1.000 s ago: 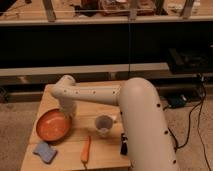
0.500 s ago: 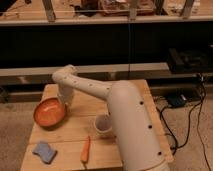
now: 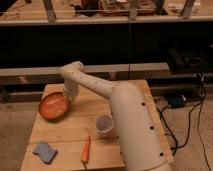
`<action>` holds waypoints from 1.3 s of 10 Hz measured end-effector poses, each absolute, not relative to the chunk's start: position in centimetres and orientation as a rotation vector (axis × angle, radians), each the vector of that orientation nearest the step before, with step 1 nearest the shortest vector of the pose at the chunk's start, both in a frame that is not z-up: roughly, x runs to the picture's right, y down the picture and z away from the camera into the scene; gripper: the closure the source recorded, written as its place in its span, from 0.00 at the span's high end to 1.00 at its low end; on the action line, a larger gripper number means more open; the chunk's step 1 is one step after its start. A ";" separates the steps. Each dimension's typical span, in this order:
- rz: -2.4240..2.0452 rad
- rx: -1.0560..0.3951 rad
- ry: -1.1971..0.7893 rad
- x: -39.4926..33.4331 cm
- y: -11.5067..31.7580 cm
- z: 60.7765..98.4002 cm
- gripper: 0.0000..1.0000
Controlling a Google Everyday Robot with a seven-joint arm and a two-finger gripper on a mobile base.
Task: Drag the ceramic bowl in a circle
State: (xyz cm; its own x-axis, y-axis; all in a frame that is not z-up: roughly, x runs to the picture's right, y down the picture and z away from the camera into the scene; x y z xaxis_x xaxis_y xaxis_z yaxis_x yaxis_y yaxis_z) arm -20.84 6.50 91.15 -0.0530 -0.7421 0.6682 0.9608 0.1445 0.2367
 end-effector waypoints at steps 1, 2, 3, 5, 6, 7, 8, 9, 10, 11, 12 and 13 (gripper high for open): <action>-1.398 -0.354 -0.774 -19.1 6.2 91.3 0.00; -1.350 -0.356 -0.745 -16.1 5.7 91.4 0.00; -1.309 -0.362 -0.719 -13.6 5.3 91.4 0.00; -1.251 -0.379 -0.673 -9.8 5.0 91.3 0.00; -1.246 -0.384 -0.661 -8.6 5.1 91.1 0.00; -1.267 -0.374 -0.678 -7.8 5.7 90.7 0.00; -1.326 -0.360 -0.708 -7.3 6.5 90.1 0.00; -1.412 -0.346 -0.744 -7.3 7.7 89.3 0.00; -1.476 -0.332 -0.772 -7.4 8.8 88.4 0.00; -1.534 -0.315 -0.797 -7.2 9.9 87.5 0.00; -1.581 -0.298 -0.818 -7.0 10.6 86.8 0.00; -1.628 -0.283 -0.841 -7.5 11.2 86.2 0.00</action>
